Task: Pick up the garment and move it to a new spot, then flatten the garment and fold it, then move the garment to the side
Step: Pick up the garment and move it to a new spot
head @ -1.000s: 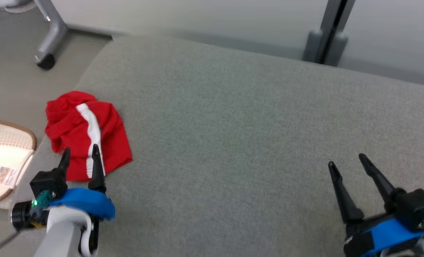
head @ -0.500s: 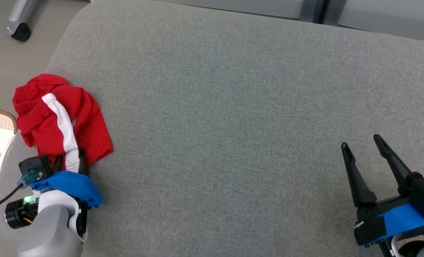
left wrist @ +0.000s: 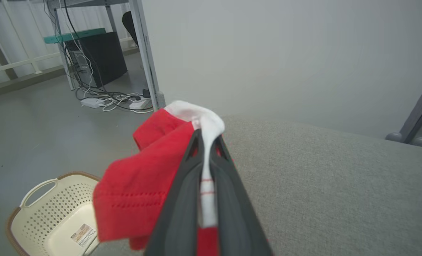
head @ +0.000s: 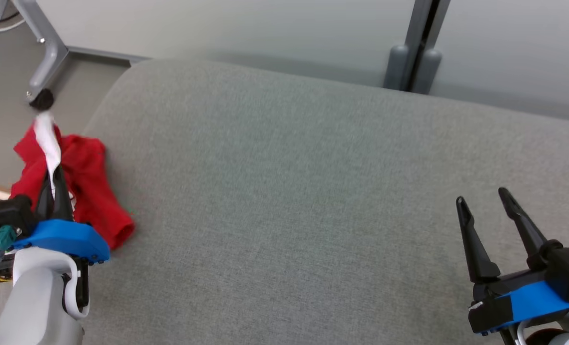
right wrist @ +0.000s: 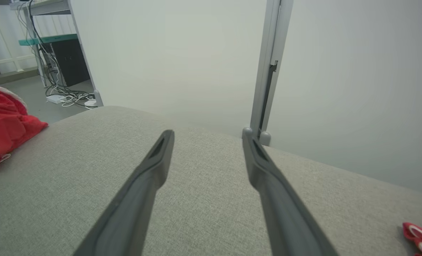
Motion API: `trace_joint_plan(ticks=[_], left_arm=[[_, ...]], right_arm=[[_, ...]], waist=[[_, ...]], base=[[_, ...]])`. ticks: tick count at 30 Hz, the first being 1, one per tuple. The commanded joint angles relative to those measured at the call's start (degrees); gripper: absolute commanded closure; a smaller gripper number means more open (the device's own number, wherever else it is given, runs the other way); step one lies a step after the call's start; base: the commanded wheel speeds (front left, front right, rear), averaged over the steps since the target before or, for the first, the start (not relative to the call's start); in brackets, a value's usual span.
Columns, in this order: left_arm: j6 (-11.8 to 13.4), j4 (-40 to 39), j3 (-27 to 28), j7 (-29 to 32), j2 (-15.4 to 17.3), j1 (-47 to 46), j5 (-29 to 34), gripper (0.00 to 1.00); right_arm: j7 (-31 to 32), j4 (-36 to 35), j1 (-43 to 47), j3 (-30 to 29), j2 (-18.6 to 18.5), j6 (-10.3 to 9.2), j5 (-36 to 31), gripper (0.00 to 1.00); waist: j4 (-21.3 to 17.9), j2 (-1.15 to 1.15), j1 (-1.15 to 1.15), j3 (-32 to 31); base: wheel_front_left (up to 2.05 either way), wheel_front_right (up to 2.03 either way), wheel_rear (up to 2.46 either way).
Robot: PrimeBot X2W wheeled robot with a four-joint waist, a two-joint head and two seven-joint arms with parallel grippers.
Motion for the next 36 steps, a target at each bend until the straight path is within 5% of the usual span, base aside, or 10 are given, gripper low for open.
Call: trace_joint_plan(ticks=[1, 11, 17, 23, 35, 36], left_arm=[[0.6, -3.0, 0.5, -0.2, 0.0, 2.1, 1.0, 1.0], [3.8, -27.9, -2.5, 1.8, -0.9, 15.2, 6.4, 1.0], [0.9, -38.2, -10.5, 7.4, -3.6, 18.5, 7.6, 1.0], [-5.0, -36.7, -22.1, 9.9, -8.6, 14.7, 8.0, 1.0], [-7.5, -25.8, -35.2, 9.5, -11.6, 3.7, 6.3, 1.0], [-7.6, -24.8, -35.5, 9.0, -11.5, 3.1, 6.1, 0.66]], right_arm=[[-0.5, 0.3, 0.9, 0.1, 0.5, -0.02, 0.1, 0.0], [-1.0, 0.4, 4.1, 0.2, 2.1, -0.02, 0.0, 0.0], [-1.3, 0.1, 4.2, 0.4, 2.4, -0.02, -0.4, 0.0], [-2.2, 0.4, 2.8, 0.5, 2.9, -0.02, 0.2, 0.0], [-6.8, 4.8, -0.2, 0.8, 3.7, -0.01, 2.6, 0.0], [-7.3, 5.3, -0.5, 0.7, 3.8, -0.01, 2.8, 0.0]], waist=[[-2.2, 0.0, 0.01, -2.8], [-8.1, 0.0, 0.01, -8.4], [-14.8, 0.0, 0.01, -7.9], [-23.1, 0.0, 0.01, -4.7], [-36.3, 0.0, 0.01, 5.6], [-36.6, 0.0, 0.01, 5.9]], base=[[0.0, 0.0, 0.0], [0.0, 0.0, 0.0], [0.0, 0.0, 0.0], [0.0, 0.0, 0.0], [0.0, 0.0, 0.0], [0.0, 0.0, 0.0]])
